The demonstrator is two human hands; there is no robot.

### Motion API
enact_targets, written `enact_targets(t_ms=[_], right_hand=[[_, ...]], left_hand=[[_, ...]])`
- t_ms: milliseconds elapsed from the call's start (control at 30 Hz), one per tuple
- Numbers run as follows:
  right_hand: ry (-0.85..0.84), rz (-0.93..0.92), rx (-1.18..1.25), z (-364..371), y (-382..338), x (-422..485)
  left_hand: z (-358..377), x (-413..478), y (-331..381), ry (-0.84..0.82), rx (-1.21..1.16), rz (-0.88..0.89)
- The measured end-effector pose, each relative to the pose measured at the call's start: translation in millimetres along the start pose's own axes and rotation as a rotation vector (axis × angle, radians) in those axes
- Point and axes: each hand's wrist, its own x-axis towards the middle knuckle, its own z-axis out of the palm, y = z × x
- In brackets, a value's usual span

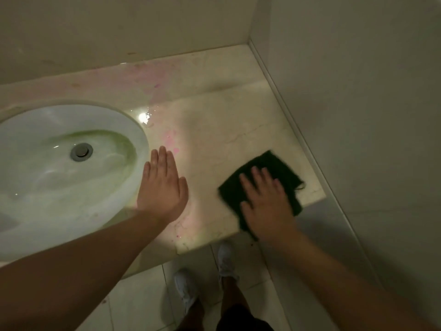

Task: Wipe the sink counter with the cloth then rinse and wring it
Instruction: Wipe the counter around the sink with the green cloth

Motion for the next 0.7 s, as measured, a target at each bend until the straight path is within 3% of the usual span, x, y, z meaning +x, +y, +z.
enact_targets(t_ms=[100, 200, 267, 367, 467, 533, 600, 700], right_hand=[[0.004, 0.271, -0.075, -8.1, 56.9, 38.1], [0.079, 0.388, 0.05, -11.1, 37.8, 61.2], [0.087, 0.339, 0.059, -5.3, -15.5, 51.4], [0.05, 0.05, 0.073, 6.8, -91.5, 8.2], [0.045, -0.046, 0.052, 7.1, -66.5, -10.8], [0.049, 0.117, -0.067, 3.6, -8.7, -5.9], [0.017, 0.34, -0.032, -4.2, 37.2, 11.1], [0.1, 0.447, 0.035, -8.0, 25.7, 56.6]], left_hand=[[-0.1, -2.0, -2.6, 0.011, -0.005, 0.007], [1.0, 0.7, -1.8, 0.011, 0.006, -0.001], [2.2, 1.2, -1.7, 0.001, 0.025, -0.01], [2.1, 1.2, -1.1, -0.014, 0.049, -0.006], [1.7, 1.3, -3.3, -0.003, 0.049, -0.008], [1.1, 1.9, -4.0, -0.01, 0.023, -0.015], [1.7, 1.5, -4.1, -0.008, 0.005, -0.022], [2.8, 2.8, -2.3, 0.005, -0.009, -0.015]])
